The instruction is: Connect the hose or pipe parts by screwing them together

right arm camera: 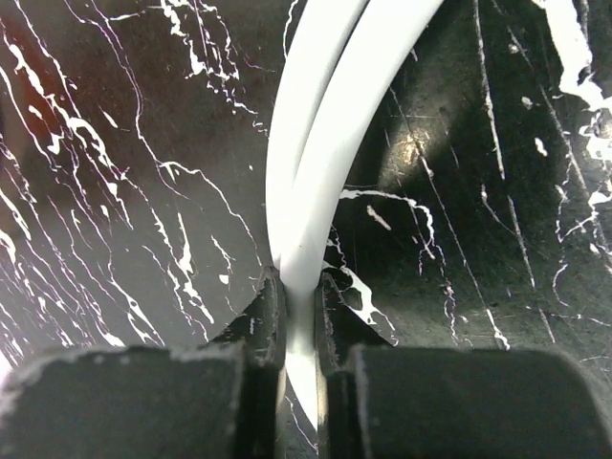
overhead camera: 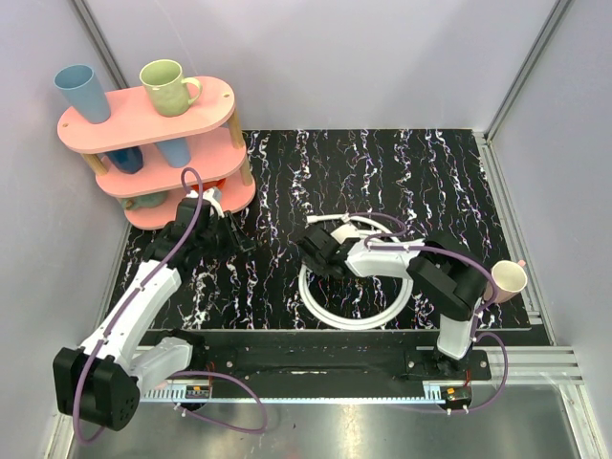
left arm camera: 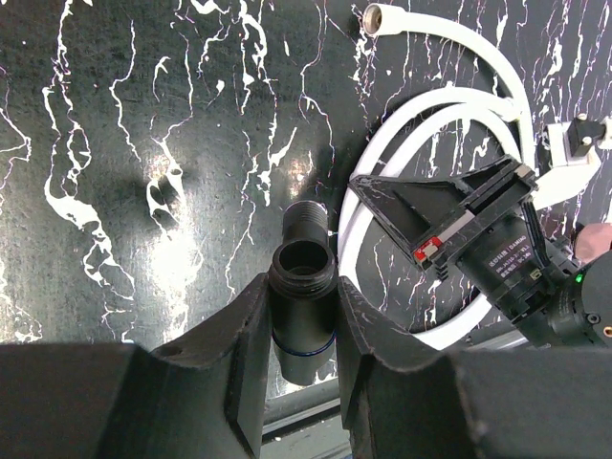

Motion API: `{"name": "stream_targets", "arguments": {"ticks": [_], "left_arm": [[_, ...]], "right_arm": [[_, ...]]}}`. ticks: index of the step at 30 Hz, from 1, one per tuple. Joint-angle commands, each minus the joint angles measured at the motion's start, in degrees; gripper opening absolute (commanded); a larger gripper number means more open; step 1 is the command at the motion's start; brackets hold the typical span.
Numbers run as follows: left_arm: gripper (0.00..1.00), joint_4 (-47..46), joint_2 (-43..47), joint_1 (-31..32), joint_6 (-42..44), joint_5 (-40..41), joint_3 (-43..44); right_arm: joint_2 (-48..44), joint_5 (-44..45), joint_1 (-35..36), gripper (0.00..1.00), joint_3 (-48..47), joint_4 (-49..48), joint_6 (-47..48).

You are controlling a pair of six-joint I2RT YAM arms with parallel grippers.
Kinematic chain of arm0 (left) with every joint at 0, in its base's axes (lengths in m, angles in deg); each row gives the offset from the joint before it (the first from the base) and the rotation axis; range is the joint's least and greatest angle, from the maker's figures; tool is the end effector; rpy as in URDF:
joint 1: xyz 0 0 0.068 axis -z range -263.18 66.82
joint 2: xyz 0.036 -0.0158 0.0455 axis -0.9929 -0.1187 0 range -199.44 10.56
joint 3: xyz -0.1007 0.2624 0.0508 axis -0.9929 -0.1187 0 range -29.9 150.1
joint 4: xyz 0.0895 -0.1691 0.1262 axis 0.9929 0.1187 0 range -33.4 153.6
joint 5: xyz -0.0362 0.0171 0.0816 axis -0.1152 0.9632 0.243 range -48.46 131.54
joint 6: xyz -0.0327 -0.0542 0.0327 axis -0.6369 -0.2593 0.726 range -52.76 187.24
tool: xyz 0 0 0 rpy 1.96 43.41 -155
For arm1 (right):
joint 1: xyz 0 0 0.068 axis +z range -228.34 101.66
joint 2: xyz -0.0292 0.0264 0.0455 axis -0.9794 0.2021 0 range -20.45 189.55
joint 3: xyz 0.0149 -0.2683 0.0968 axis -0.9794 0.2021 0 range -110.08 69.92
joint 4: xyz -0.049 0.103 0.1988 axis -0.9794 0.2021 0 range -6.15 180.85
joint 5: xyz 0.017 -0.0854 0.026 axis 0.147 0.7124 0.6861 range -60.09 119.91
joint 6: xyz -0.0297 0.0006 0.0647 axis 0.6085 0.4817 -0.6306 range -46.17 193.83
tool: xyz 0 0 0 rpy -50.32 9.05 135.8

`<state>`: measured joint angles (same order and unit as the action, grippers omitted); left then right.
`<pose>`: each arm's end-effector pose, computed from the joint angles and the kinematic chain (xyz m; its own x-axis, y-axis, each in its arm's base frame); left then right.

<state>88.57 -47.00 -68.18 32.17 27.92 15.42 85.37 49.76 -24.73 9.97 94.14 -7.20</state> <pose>0.1734 -0.0609 0.2701 -0.7895 -0.3665 -0.4923 -0.0476 0.8362 -0.5463 0.2277 0.2755 0.1640 -0.7139 0.5973 -0.3654 0.3861 0.7712 0.5062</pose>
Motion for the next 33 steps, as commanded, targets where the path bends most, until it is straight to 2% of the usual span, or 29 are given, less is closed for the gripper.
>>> {"name": "stream_targets", "arguments": {"ticks": [1, 3, 4, 6, 7, 9, 10, 11, 12, 13, 14, 18, 20, 21, 22, 25, 26, 27, 30, 33], "left_arm": [[0.00, -4.19, -0.62, -0.33, -0.44, -0.52, 0.64], [0.00, -3.75, -0.89, -0.33, 0.09, -0.44, 1.08], [0.00, -3.75, -0.89, -0.33, 0.26, -0.52, 1.35], [0.00, -3.58, -1.06, -0.50, 0.61, -0.70, 1.79], [0.00, -3.58, -1.32, -0.59, 0.70, -0.79, 2.22], [0.00, -3.14, -1.50, -0.77, 1.23, -1.05, 2.67], [0.00, -3.05, -1.50, -0.94, 1.41, -0.96, 3.02], [0.00, -2.79, -1.59, -1.03, 1.93, -1.05, 3.19], [0.00, -2.53, -1.42, -1.20, 2.20, -1.14, 3.37], [0.00, -2.61, -1.15, -1.29, 2.46, -1.22, 3.46], [0.00, -2.61, -0.80, -1.29, 2.72, -1.23, 3.46], [0.00, -2.43, 0.08, -1.73, 3.08, -1.75, 3.46], [0.00, -2.61, 0.08, -1.73, 3.34, -2.10, 3.28], [0.00, -2.61, -0.01, -1.73, 3.34, -2.19, 3.28], [0.00, -2.61, -0.01, -1.73, 3.51, -2.37, 3.11], [0.00, -3.31, 0.52, -1.73, 3.34, -3.68, 1.01], [0.00, -4.71, 0.78, -1.73, 2.99, -5.25, 0.22], [0.00, -5.15, 1.39, -1.73, 2.82, -5.70, -0.66], [0.00, -5.25, 2.27, -1.73, 2.38, -7.37, -2.34], [0.00, -4.63, 2.98, -1.73, 2.20, -9.31, -2.43]], "right_arm": [[0.35, 6.60, 1.59, 0.26, -4.19, -0.44, -1.98], [-0.26, 7.91, 1.85, 0.36, -6.75, 1.13, 3.67], [-0.61, 7.92, 1.85, 0.44, -8.68, 1.32, 8.82], [-2.45, 8.09, 1.68, 0.46, -10.45, 2.46, 15.87], [-3.07, 7.74, 1.68, 0.50, -11.41, 2.20, 24.26], [-5.27, 5.39, 1.68, 0.54, -11.77, 1.85, 31.78], [-5.88, 4.50, 1.68, 0.56, -12.65, 1.93, 41.73], [-7.19, 3.62, 1.68, 0.59, -13.26, 1.93, 47.14], [-7.64, 1.61, 1.59, 0.59, -13.71, 1.50, 52.76], [-8.08, 0.20, 0.72, 0.59, -14.75, 0.97, 64.83], [-8.35, -0.60, -0.16, 0.59, -15.63, 1.66, 69.82], [-6.86, -12.53, -8.24, 0.59, -21.26, 5.36, 89.43], [-6.16, -19.03, -12.11, 0.59, -20.13, 3.18, 102.43], [-5.80, -27.94, -13.08, 0.59, -19.08, 3.25, 107.79], [-5.54, -30.47, -13.70, 0.60, -18.64, 3.51, 118.02], [-2.21, -34.00, -17.21, 0.61, -22.04, 4.56, 126.54], [0.59, -36.62, -20.00, 0.61, -24.23, 8.22, 127.08], [2.18, -43.26, -21.42, 0.61, -28.43, 10.26, 127.44], [6.76, -51.56, -23.45, 0.61, -31.29, 14.76, 132.87], [10.01, -51.24, -23.55, 0.63, -31.90, 15.72, 139.73]]}}
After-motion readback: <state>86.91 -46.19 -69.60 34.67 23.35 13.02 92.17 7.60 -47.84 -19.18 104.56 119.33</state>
